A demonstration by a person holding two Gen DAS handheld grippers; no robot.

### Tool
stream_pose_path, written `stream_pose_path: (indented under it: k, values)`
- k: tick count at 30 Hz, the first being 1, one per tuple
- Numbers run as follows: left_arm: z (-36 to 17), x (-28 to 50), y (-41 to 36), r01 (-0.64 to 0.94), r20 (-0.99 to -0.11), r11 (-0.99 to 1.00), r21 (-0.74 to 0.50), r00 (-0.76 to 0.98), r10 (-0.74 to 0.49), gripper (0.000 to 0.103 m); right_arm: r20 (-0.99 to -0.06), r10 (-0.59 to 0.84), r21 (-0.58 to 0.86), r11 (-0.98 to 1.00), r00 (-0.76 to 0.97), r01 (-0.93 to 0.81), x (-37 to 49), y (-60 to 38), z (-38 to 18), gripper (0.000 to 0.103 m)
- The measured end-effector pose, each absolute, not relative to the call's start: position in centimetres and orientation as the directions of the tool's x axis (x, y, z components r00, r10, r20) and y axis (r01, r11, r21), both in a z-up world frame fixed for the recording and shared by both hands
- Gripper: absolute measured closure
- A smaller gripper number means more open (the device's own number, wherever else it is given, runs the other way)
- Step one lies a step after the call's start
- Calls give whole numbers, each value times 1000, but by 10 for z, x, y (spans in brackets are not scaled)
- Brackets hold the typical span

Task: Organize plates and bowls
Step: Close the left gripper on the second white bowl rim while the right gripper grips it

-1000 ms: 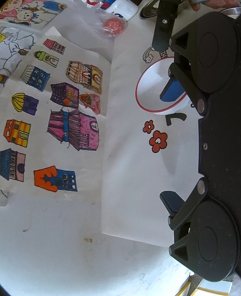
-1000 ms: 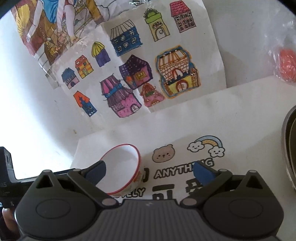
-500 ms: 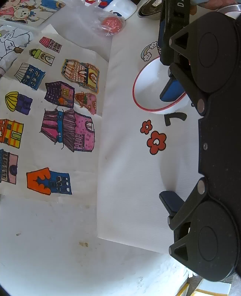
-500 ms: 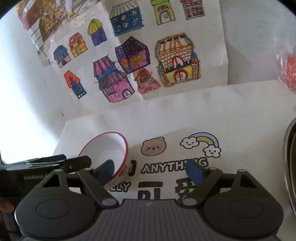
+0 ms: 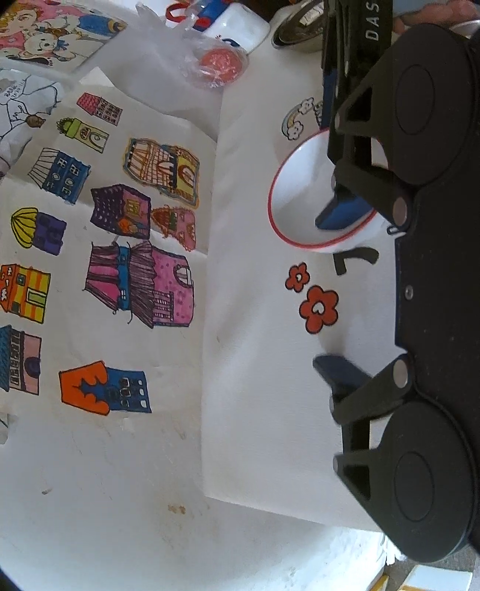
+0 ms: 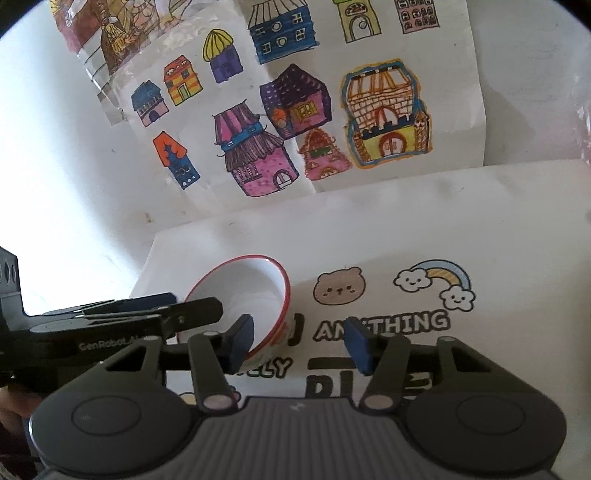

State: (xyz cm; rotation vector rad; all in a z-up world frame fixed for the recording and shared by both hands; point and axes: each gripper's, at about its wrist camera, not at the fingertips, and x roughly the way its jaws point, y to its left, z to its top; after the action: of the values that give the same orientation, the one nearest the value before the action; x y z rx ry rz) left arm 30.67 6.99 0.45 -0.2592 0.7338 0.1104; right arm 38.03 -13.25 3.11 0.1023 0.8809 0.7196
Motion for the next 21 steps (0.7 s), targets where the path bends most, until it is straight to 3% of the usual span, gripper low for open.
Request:
stream_pose_path:
  k: [3,8,12,21]
  values:
    - [5,310,70,-170,-674,961,-219,738,-24,51,-661,630,389,752,407,-532,382,-133,30,49]
    - [5,313,69,-138,-674,946,-292,732,-102,72,-632,686,453,705,361,-546,383,-132,29,75]
    - [3,314,70,-129,-679,924,-360,716,-164,86,-627,692,469,702,358,-536,383,-133,28,78]
    - [11,307,68,-165,-679,906,-390,716,-161,90,-612,688,480,715,390,-508,379,-139,32,88]
